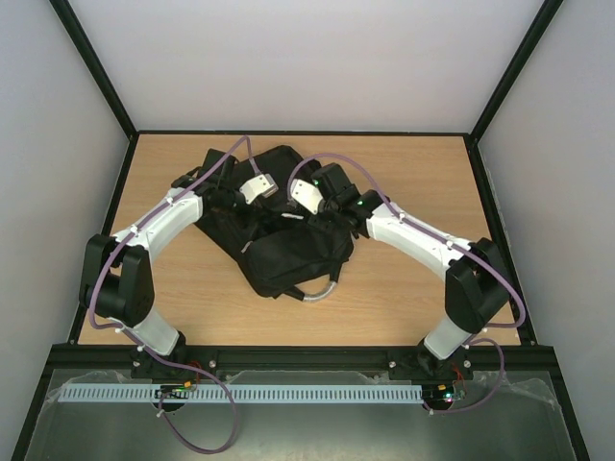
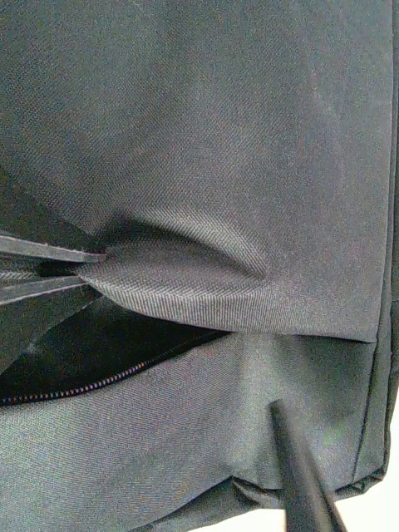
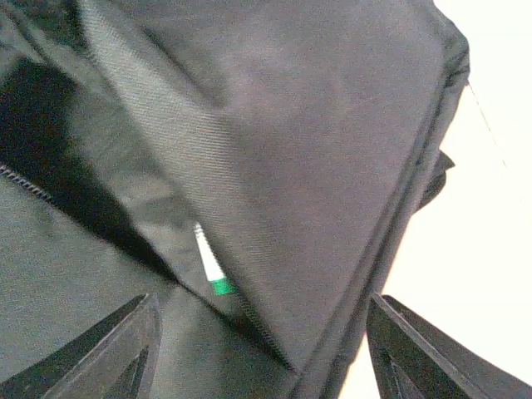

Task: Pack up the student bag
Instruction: Place the stationery in the student bag.

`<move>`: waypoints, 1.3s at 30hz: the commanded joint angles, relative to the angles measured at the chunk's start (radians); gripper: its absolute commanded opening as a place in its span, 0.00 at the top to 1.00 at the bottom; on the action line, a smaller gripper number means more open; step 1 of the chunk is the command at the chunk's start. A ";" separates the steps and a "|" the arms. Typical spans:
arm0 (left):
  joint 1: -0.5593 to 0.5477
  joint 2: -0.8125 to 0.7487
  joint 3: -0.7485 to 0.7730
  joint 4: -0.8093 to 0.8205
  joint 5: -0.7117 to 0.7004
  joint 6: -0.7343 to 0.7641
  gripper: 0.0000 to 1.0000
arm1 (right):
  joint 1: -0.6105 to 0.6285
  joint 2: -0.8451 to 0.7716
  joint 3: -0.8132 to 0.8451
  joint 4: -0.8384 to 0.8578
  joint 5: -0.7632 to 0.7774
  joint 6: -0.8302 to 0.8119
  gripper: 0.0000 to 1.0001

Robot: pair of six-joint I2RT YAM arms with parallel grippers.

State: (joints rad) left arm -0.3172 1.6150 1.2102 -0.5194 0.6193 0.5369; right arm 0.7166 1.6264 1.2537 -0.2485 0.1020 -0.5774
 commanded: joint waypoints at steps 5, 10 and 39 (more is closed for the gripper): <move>0.003 -0.044 0.000 -0.038 0.056 0.028 0.97 | -0.049 0.069 0.106 -0.090 -0.097 -0.060 0.11; 0.004 -0.047 0.001 -0.040 0.053 0.032 0.97 | -0.049 0.148 0.127 -0.140 -0.103 -0.130 0.11; 0.323 -0.268 -0.143 0.058 -0.254 -0.346 0.01 | -0.098 0.061 0.221 -0.373 -0.321 0.028 0.10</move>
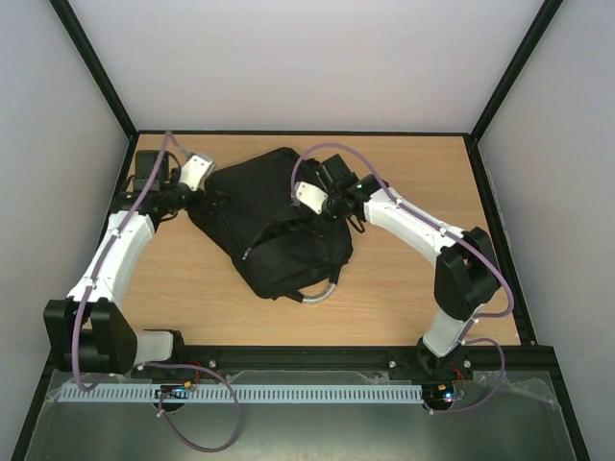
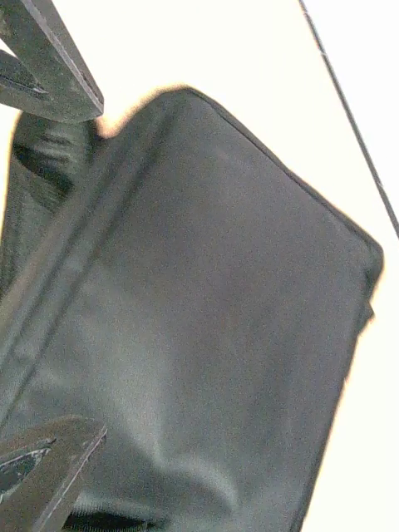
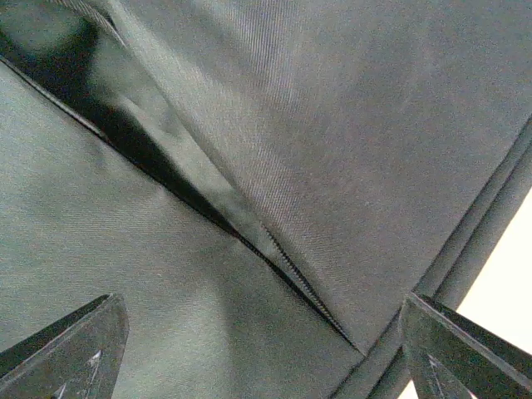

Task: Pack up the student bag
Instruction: Place the stationery in the student bag.

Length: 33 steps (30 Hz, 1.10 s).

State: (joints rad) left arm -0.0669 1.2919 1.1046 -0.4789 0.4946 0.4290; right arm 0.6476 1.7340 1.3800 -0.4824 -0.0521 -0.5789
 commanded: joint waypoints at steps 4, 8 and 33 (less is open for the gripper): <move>0.186 0.152 -0.060 -0.005 -0.002 -0.409 0.08 | -0.054 0.012 0.212 -0.143 -0.275 0.109 0.13; 0.270 0.172 -0.133 0.078 0.137 -0.571 0.14 | -0.059 0.116 0.349 -0.128 -0.353 0.202 0.16; -0.053 0.623 0.231 0.117 -0.058 -0.481 0.16 | -0.028 0.268 0.293 -0.158 0.145 0.300 0.41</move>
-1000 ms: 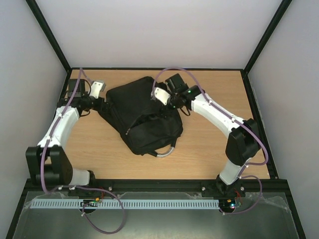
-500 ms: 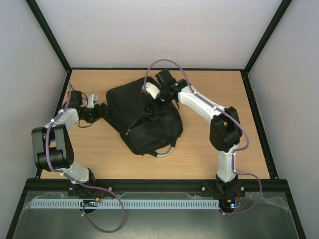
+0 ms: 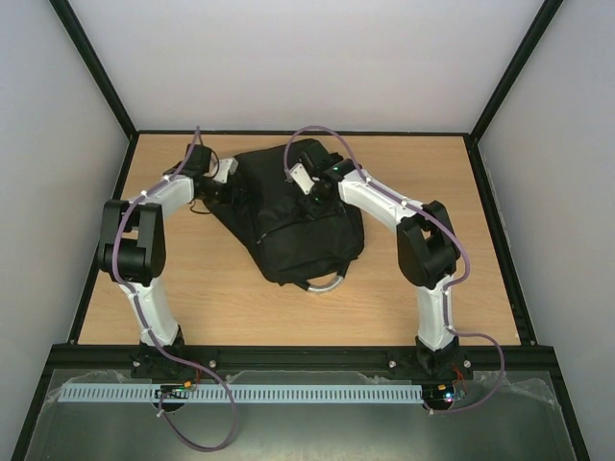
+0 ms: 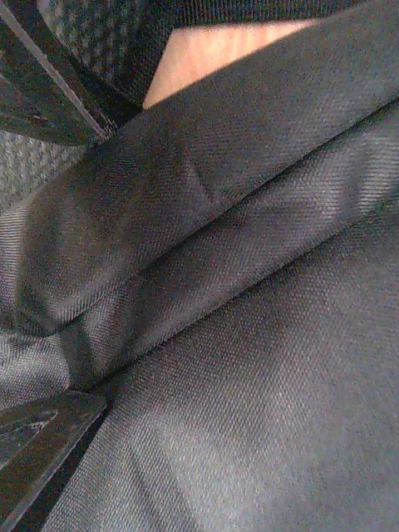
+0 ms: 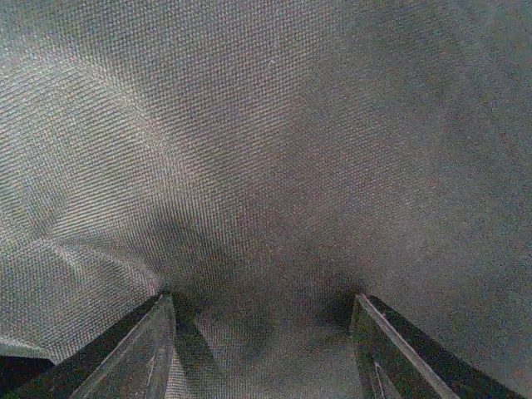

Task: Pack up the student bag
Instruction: Place the stationery in the student bag.

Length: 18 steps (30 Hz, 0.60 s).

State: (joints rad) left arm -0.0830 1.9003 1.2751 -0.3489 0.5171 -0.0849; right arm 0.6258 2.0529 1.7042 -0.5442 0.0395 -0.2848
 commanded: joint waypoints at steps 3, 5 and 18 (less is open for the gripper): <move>-0.022 -0.028 0.054 -0.036 -0.128 0.035 0.11 | -0.008 -0.107 -0.003 -0.097 0.057 -0.029 0.35; 0.002 -0.076 0.032 -0.041 -0.128 0.020 0.08 | -0.009 -0.136 0.027 -0.102 0.041 -0.057 0.31; 0.103 -0.333 -0.206 0.004 0.135 -0.172 0.01 | 0.097 -0.160 0.138 -0.119 -0.192 -0.228 0.35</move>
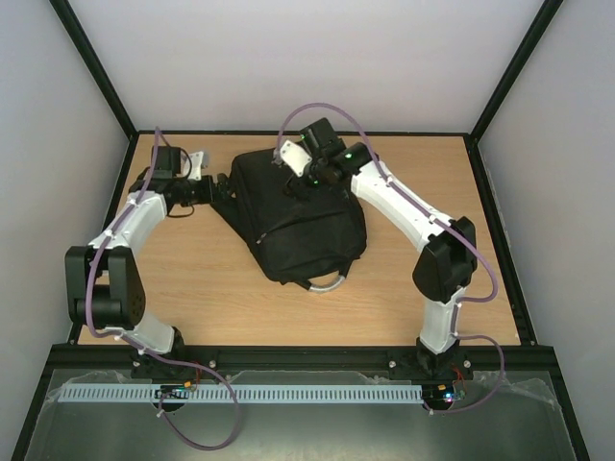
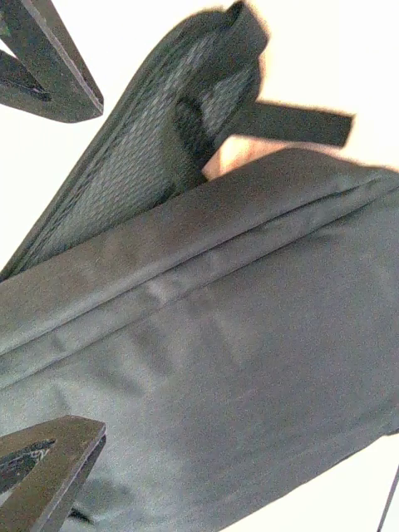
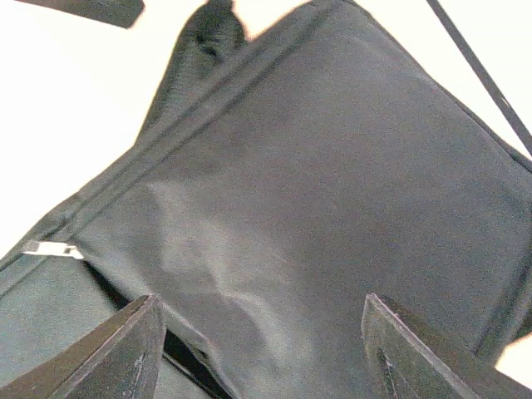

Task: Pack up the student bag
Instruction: Place the stationery in the student bag, then zip the student bag at the center of the board.

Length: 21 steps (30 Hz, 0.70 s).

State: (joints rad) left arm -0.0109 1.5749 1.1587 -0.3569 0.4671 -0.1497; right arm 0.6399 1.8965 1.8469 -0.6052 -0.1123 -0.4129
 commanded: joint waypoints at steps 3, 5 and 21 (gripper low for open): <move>0.061 -0.019 -0.174 0.074 0.304 -0.169 0.06 | 0.147 0.003 -0.048 -0.024 0.041 -0.142 0.42; 0.069 -0.023 -0.218 0.103 0.366 -0.196 0.09 | 0.171 0.008 -0.075 0.001 0.074 -0.126 0.47; -0.010 -0.037 -0.365 0.273 0.375 -0.254 0.09 | 0.097 0.180 -0.125 0.044 -0.014 0.185 0.55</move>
State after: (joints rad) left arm 0.0216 1.5570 0.8143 -0.1284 0.8501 -0.4004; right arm 0.7506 2.0365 1.7561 -0.5438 -0.0391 -0.3000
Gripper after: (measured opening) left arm 0.894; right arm 0.414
